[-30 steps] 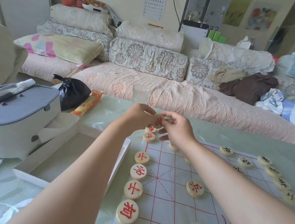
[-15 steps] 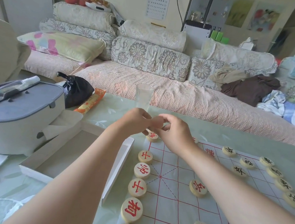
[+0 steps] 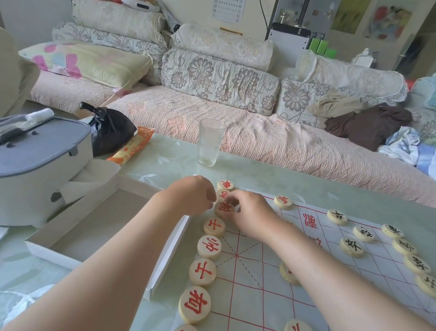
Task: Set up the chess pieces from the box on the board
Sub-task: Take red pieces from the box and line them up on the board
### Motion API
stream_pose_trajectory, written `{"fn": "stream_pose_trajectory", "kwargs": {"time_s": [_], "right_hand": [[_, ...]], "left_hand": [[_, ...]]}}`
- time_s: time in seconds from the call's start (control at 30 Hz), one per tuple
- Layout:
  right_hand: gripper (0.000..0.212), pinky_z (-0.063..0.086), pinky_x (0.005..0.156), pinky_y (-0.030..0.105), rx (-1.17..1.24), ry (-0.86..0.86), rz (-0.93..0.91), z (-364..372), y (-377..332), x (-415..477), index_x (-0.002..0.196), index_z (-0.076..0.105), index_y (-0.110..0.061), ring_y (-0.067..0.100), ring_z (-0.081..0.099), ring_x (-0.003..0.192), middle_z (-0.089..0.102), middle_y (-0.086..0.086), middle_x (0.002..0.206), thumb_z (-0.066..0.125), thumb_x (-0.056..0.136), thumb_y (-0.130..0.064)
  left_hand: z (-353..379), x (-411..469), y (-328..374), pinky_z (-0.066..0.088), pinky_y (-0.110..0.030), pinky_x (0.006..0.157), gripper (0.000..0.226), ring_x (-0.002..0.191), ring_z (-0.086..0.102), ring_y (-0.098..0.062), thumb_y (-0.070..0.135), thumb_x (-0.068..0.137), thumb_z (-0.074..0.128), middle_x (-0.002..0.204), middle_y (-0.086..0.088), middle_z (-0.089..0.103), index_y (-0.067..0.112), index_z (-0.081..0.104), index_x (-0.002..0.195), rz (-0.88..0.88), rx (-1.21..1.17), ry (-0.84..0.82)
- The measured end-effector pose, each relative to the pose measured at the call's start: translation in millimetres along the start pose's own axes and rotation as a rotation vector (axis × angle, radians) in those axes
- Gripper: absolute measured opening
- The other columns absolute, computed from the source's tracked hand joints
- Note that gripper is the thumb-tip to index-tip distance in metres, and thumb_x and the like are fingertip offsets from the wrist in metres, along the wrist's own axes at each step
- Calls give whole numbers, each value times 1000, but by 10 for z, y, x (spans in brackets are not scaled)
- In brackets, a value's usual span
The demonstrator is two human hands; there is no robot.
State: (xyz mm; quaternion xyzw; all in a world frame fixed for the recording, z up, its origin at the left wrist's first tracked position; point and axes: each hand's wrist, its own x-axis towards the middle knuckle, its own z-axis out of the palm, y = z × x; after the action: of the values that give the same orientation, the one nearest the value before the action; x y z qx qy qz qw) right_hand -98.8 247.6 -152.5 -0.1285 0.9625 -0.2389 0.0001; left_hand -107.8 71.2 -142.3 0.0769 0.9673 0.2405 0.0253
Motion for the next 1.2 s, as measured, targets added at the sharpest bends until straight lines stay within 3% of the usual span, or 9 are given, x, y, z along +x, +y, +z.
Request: {"fn": "stream_pose_trajectory", "kwargs": {"time_s": [0.17,0.3,0.37,0.63,0.83,0.97,1.1,1.2], "right_hand": [[40,42,83,25,85,14,18,39,-11,-3,114,67,-25,13,57,105,63,-5,117,75,83,-48],[27,40,81,22,72,33,29,22,43,-33,116,66,-26,11,55,97,63,-7,114,69,89,-29],[28,41,80,22,81,33,32,25,66,-52,116,66,-27,10,55,93,64,-8,111,70,89,-30],[25,45,92,26,33,1,-40,25,-33,-96,116,69,-23,15,59,111,67,-3,118,67,91,-25],[21,39,81,22,55,114,19,-56,57,32,111,66,-25,12,58,102,65,-7,110,59,93,-18],[17,47,87,28,5,123,47,-88,83,216,108,64,-30,13,58,103,63,-9,106,61,93,-24],[26,47,96,35,-95,66,102,-90,82,371,117,63,-30,19,56,116,61,-7,122,64,91,-32],[27,48,88,31,-174,21,117,-63,70,435,115,66,-30,21,58,113,63,-5,122,67,89,-40]], "left_hand": [[39,-1,34,54,-29,80,21,87,62,-14,19,83,60,90,12,62,35,68,94,42,37,-28],[35,34,15,55,-30,81,25,89,62,-14,16,84,56,93,12,62,35,67,95,42,46,-16],[26,34,10,55,-30,83,25,90,62,-14,15,84,56,93,12,62,35,67,95,46,44,-12],[48,45,-27,54,-29,83,22,92,63,-15,20,82,60,102,9,66,41,64,80,61,99,-30],[55,142,-56,50,-28,85,24,94,58,-15,15,88,55,109,5,63,28,66,106,17,23,52],[129,248,-43,47,-34,96,36,112,56,-23,14,90,49,124,-2,60,24,59,123,-92,-11,108],[237,309,22,39,-38,104,39,125,44,-28,19,93,45,134,-8,51,17,54,131,-129,118,73],[283,361,37,29,-41,107,40,131,34,-28,24,96,41,139,-7,44,21,52,135,-146,215,57]]}}
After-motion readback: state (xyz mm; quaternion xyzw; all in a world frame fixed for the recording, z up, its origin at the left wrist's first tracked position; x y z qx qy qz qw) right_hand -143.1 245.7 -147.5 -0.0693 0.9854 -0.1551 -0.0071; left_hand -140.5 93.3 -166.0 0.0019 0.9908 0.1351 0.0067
